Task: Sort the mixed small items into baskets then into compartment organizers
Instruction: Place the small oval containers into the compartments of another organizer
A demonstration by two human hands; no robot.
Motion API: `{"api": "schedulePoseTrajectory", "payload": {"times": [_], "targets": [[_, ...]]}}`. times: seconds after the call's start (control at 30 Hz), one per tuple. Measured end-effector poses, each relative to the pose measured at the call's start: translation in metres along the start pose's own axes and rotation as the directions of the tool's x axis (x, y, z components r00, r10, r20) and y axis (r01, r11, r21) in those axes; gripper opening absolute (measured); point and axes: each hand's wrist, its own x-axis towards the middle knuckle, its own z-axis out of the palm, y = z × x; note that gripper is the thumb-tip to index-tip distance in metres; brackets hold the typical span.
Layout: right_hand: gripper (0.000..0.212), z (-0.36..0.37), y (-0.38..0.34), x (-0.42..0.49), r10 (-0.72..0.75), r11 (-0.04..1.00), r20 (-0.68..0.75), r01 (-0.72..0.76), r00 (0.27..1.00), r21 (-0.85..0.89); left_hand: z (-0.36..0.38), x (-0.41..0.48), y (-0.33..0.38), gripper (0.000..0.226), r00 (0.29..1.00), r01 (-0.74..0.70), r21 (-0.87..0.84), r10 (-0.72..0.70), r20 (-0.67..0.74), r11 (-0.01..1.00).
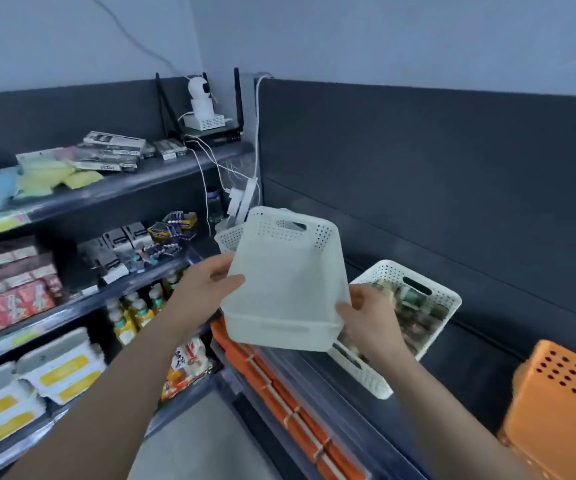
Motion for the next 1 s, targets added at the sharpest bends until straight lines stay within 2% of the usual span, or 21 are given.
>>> {"api": "schedulePoseTrajectory", "payload": {"times": [0.17, 0.4, 0.53, 0.77, 1.0], "targets": [[0.012, 0.031, -0.008, 0.036, 0.067, 0.991, -0.127, -0.081, 0.99, -0.103, -0.023, 0.088, -0.018, 0.037, 0.993, -0.027, 0.041, 0.022, 0.114, 0.999], [0.012, 0.045, 0.006, 0.07, 0.133, 0.962, -0.238, -0.183, 0.962, -0.204, -0.004, 0.172, -0.044, 0.034, 0.957, -0.041, 0.038, 0.028, 0.288, 0.998], [0.01, 0.052, 0.016, 0.084, 0.141, 0.945, -0.238, -0.202, 0.961, -0.257, 0.005, 0.2, -0.058, 0.035, 0.942, -0.09, 0.114, 0.047, 0.333, 0.989], [0.02, 0.061, 0.032, 0.108, 0.159, 0.908, -0.271, -0.248, 0.949, -0.338, 0.019, 0.238, -0.082, 0.032, 0.938, -0.11, 0.2, 0.035, 0.344, 0.974], [0.029, 0.077, 0.032, 0.114, 0.228, 0.733, -0.32, -0.378, 0.92, -0.566, 0.035, 0.263, -0.114, 0.039, 0.898, -0.259, 0.284, 0.121, 0.423, 0.923]]}}
